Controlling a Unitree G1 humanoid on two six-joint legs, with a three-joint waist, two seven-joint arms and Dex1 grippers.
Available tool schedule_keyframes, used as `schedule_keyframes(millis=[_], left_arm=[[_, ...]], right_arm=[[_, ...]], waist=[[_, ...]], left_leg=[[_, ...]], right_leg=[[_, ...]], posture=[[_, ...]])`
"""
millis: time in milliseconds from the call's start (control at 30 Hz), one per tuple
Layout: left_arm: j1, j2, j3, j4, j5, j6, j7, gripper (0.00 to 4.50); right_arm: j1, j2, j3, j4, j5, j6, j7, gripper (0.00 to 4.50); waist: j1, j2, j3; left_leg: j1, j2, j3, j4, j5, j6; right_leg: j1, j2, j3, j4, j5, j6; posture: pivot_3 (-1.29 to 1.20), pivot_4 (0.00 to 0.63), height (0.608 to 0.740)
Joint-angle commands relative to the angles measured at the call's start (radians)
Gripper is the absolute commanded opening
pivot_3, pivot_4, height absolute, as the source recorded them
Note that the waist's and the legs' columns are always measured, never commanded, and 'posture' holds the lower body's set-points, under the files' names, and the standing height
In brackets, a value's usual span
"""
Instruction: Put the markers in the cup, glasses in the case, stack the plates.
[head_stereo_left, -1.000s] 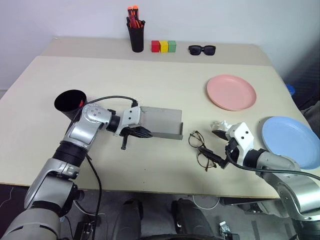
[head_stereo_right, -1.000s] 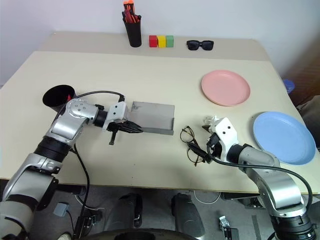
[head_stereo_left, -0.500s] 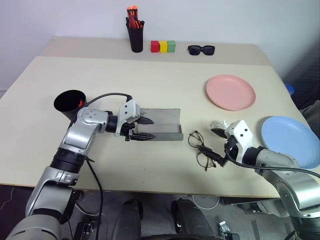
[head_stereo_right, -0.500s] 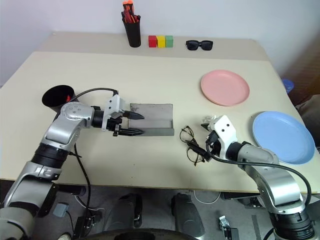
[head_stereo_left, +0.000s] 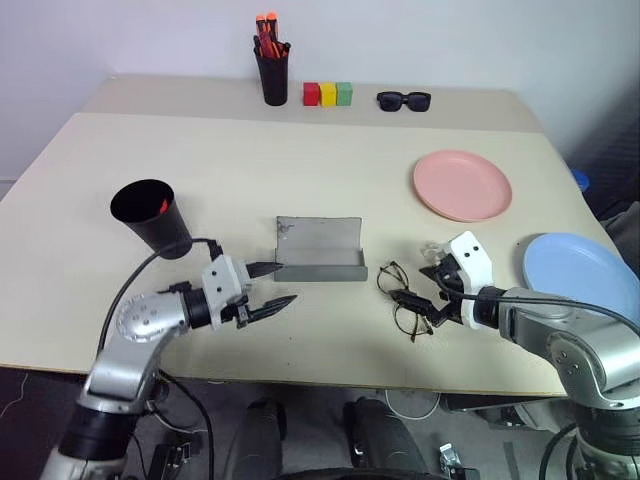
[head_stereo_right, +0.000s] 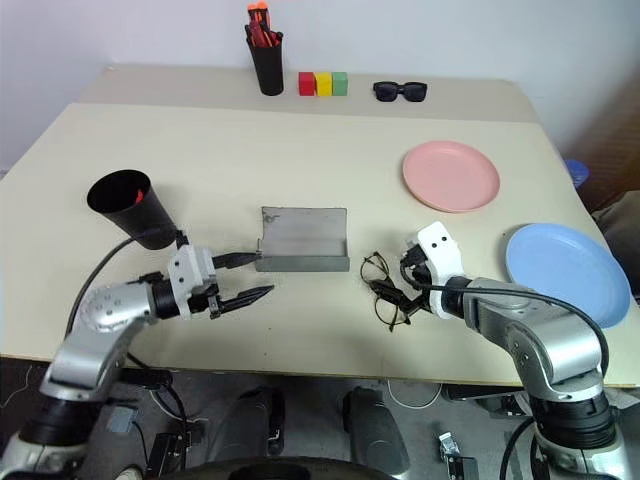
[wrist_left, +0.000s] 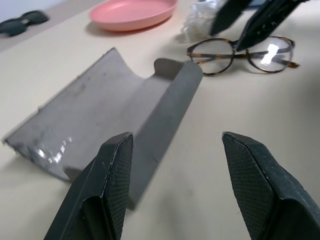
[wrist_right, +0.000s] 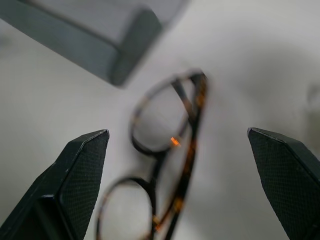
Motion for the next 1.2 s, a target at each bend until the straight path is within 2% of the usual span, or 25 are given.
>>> schedule_keyframes(millis=[33,333,500,600,833,1033,1100,1200], left_arm=[[0.008,-0.016,0.007,-0.03,0.011,-0.037,0.058,2.87],[0.015,-0.04,-0.021,-0.025,0.013,-0.075,0.098,2.87],[0.013,-0.041,-0.038,-0.036,0.011,-0.07,0.108,2.87],[0.008,-0.047,-0.047,-0.044,0.005,-0.059,0.12,2.91],[0.022,-0.044,-0.05,-0.041,0.005,-0.068,0.127,2.91],[0.022,-0.048,-0.036,-0.014,0.004,-0.087,0.136,2.91],[0.021,-0.053,-0.03,-0.004,0.001,-0.092,0.145,2.91],[0.02,-0.08,0.013,0.021,-0.001,-0.11,0.202,2.91]], right_arm=[[-0.018,-0.016,-0.04,-0.089,0.034,0.093,-0.019,4.5],[-0.084,0.037,-0.093,-0.13,0.049,0.271,-0.081,4.5],[-0.093,0.05,-0.066,-0.142,0.025,0.3,-0.113,4.5],[-0.104,0.068,-0.064,-0.139,0.017,0.307,-0.126,3.73],[-0.118,0.08,-0.064,-0.141,0.019,0.331,-0.123,0.13],[-0.15,0.055,-0.043,-0.145,0.015,0.318,-0.107,0.05],[-0.159,-0.013,0.013,-0.156,-0.007,0.235,-0.076,0.05],[-0.19,-0.214,0.179,-0.206,-0.122,-0.069,0.073,0.05]], waist=[[0.0,0.0,0.0],[-0.003,0.0,0.0],[-0.004,0.0,0.0],[-0.004,0.0,0.0],[-0.005,0.0,0.0],[-0.005,0.0,0.0],[-0.006,0.0,0.0],[-0.005,0.002,0.001]], left_leg=[[0.0,0.0,0.0,0.0,0.0,0.0],[0.0,0.0,0.0,0.0,0.0,0.0],[0.0,0.0,0.0,0.0,0.0,0.0],[0.0,0.0,0.0,0.0,0.0,0.0],[0.0,0.0,0.0,-0.001,0.0,0.0],[0.0,0.0,0.0,-0.001,0.0,0.0],[0.0,0.0,0.0,-0.001,0.0,0.0],[-0.001,0.0,0.001,-0.001,0.0,0.0]], right_leg=[[0.0,0.0,0.0,0.0,0.0,0.0],[0.0,0.0,0.0,0.0,0.0,0.0],[0.0,0.0,0.0,0.0,0.0,0.0],[0.0,0.0,0.0,-0.001,0.0,0.0],[-0.001,0.0,0.0,-0.001,0.0,0.0],[-0.001,0.0,0.0,-0.001,0.0,0.0],[-0.001,0.0,0.0,-0.001,0.0,0.0],[-0.002,-0.001,0.0,-0.001,-0.002,-0.003]], posture=[[0.0,0.15,0.732],[0.0,0.15,0.732],[0.0,0.15,0.732],[0.0,0.15,0.732],[0.0,0.15,0.732],[0.0,0.15,0.732],[0.0,0.15,0.732],[0.0,0.15,0.732]])
